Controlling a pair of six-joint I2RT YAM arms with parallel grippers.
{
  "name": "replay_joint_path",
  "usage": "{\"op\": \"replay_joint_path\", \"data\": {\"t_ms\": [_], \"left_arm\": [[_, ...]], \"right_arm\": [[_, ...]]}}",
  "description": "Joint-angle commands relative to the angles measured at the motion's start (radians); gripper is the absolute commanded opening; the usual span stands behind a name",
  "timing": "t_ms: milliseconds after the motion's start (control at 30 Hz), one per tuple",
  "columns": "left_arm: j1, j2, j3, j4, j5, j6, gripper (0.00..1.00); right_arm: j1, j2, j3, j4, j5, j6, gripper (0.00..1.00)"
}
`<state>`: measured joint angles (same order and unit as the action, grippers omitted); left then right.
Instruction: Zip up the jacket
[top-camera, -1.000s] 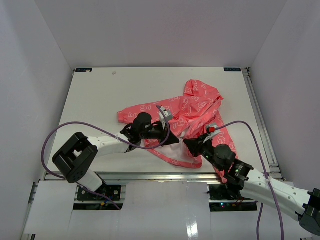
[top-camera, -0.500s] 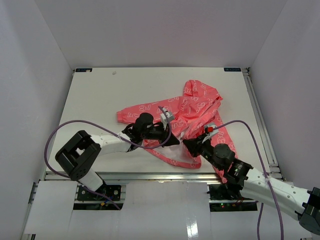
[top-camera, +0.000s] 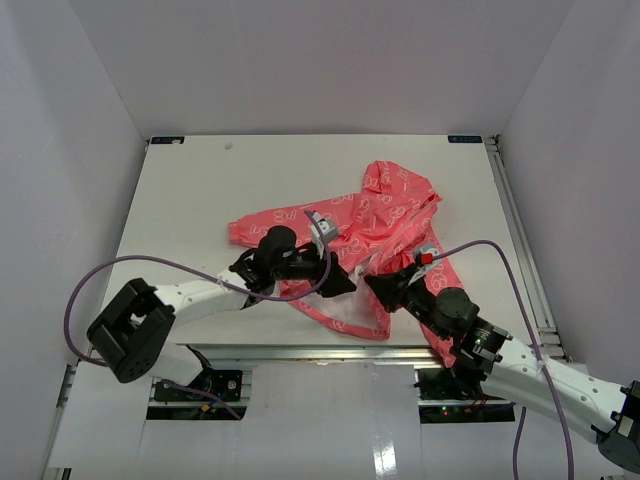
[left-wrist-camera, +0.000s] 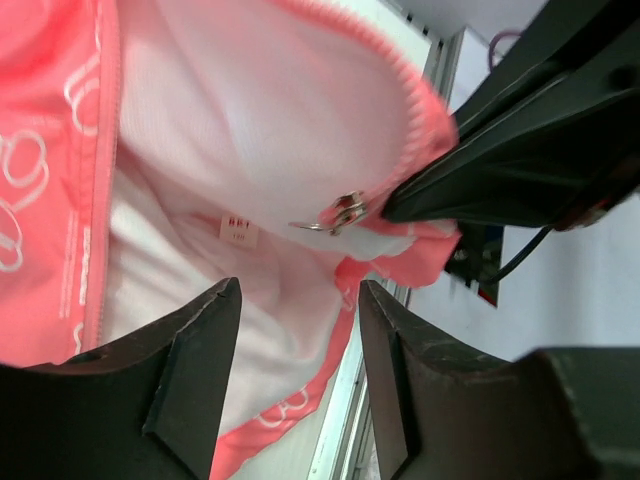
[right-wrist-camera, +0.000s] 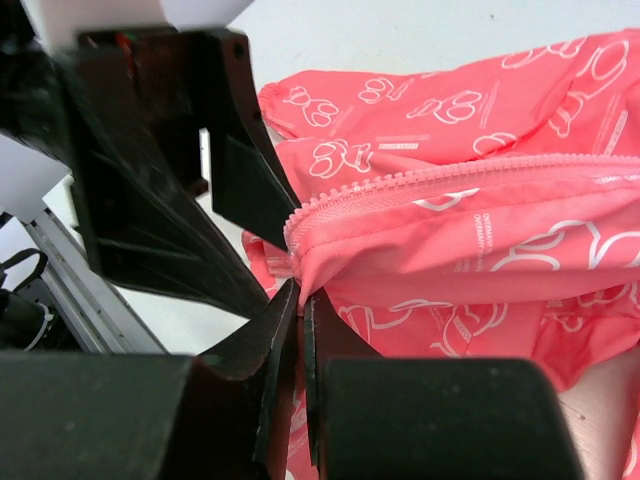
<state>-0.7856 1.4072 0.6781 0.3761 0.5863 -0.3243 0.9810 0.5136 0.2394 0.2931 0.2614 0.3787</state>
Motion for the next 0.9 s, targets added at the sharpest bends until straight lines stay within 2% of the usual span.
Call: {"op": "replay_joint_path", "data": {"t_ms": [0,267,367,600,733,867], "left_arm": [[0.005,-0.168,-0.013,-0.045,-0.087,-0.024,0.63],[0.015,-0.218,0.006,-0.133,-0.069,-0.039,0.63],[0.024,-0.248,0.01,-0.188,-0.106,-0.034,0.63],[0.099,-0.32,-0.015,-0.249,-0.16,-0.027,0.64],[0.122,-0.317,-0.006,-0.298,-0.198,-0.014,0.64],[0.123,-0.291,0.032,-0.429,-0.424,0.009,0.61]], "right_arm": [[-0.002,-0.038,0.02,0.063,-0.064,-0.077,0.08],[-0.012,-0.025,0.025,0.067,-0.155,-0.14,0.08],[-0.035,-0.013,0.025,0.073,-0.227,-0.154,0.08],[-0.179,0.101,0.011,0.172,-0.576,-0.16,0.08],[-0.301,0.127,-0.016,0.264,-0.834,-0.142,0.08],[-0.398,0.187,-0.025,0.384,-1.02,-0.09,0.08]]}}
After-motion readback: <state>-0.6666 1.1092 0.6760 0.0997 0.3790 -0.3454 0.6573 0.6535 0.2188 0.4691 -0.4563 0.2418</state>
